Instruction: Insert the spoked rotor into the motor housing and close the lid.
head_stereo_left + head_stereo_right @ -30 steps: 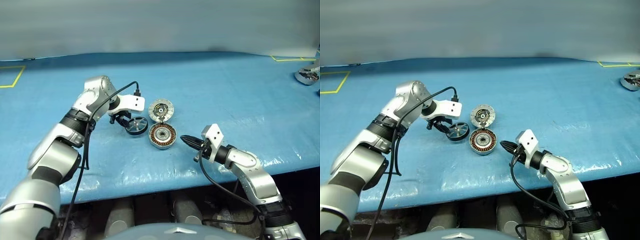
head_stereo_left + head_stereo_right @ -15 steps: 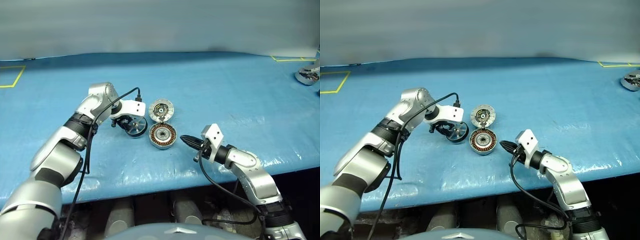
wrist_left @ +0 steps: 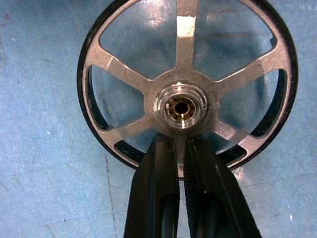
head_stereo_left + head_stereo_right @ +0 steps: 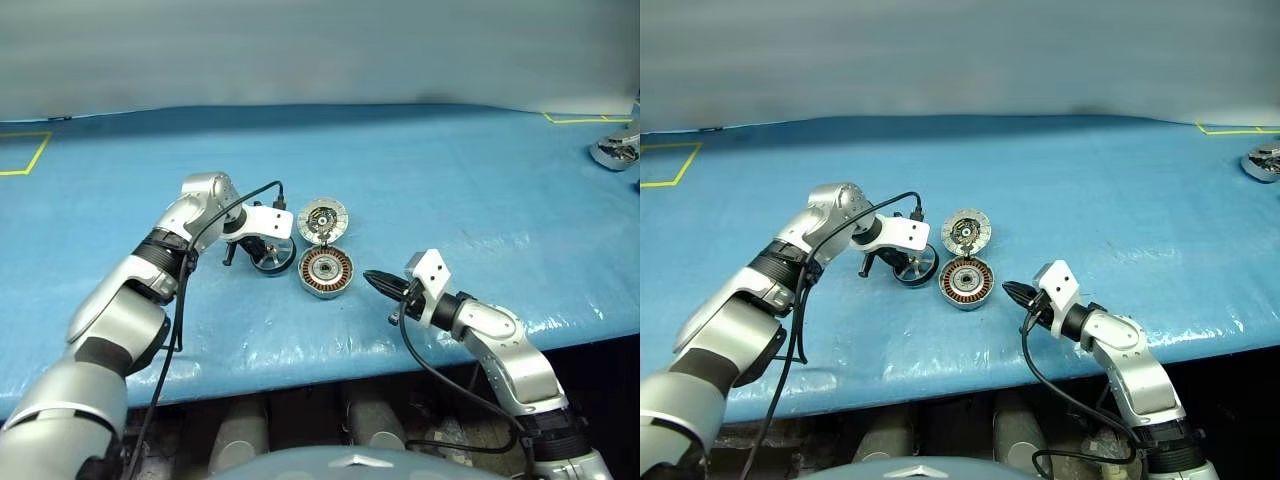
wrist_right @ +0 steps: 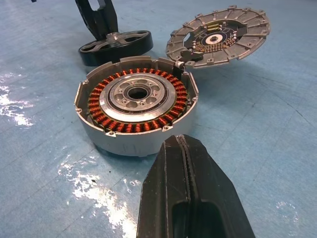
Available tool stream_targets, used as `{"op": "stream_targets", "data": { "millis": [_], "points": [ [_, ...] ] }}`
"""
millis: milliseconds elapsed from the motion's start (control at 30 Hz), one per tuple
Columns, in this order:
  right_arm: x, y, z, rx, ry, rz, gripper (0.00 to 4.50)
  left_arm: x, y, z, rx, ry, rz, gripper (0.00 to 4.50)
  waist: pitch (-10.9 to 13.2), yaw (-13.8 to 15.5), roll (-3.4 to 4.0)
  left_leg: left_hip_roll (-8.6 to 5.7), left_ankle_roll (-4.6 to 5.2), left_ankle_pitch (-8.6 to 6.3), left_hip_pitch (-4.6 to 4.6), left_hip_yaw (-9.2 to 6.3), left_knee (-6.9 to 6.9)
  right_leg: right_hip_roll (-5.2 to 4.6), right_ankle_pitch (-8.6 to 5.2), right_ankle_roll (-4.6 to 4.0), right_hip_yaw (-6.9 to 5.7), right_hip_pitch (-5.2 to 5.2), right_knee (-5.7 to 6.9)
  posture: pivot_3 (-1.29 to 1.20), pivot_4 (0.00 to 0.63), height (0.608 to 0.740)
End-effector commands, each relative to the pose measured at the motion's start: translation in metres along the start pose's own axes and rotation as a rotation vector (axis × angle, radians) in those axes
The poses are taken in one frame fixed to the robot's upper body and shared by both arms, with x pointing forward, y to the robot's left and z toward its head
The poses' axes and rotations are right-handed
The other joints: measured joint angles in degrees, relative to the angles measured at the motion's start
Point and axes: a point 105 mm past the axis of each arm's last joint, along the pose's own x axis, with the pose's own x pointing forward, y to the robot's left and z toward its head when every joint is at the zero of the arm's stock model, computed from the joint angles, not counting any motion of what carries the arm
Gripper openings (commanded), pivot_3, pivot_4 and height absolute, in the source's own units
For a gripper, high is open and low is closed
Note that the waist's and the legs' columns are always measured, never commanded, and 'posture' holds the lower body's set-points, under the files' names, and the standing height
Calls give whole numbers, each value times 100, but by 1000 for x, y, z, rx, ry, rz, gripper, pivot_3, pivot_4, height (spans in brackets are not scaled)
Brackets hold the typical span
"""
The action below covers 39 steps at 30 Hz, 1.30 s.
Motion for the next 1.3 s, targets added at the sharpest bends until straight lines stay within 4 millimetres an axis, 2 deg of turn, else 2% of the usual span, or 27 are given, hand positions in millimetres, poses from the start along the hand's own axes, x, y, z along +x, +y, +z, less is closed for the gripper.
{"op": "stream_targets", "data": {
  "millis": [33,300,433,667,1067,1300],
  "points": [
    [-1,-6,7,-17,-35,-24,0,-8,9,-4,-16,-72,92,59,0,-3,0,0,0,0,0,0,0,0,0,0,0,0,0,0,150,740],
    [4,-12,5,-15,-74,-59,0,-23,13,-4,-32,-298,205,59,0,8,0,0,0,0,-2,0,0,-1,1,2,-1,-1,-1,0,150,740],
    [5,-7,-3,29,-81,-49,0,-28,12,-1,-59,-415,245,59,0,8,0,0,0,0,-1,0,0,-1,2,2,-1,0,-1,0,150,740],
    [6,-3,-8,42,-100,-59,0,-34,1,15,-99,-564,125,59,0,4,0,0,0,0,-1,1,3,-1,2,2,-1,0,2,0,150,740],
    [4,0,-19,51,-94,-72,0,-38,13,63,60,-569,49,59,0,16,0,-1,0,0,0,0,6,0,2,2,0,3,1,0,150,740],
    [3,1,-20,62,-99,-96,0,-28,10,76,157,-508,-21,59,0,-14,0,-1,0,0,3,0,1,1,1,1,1,3,1,0,150,740]
  ]
}}
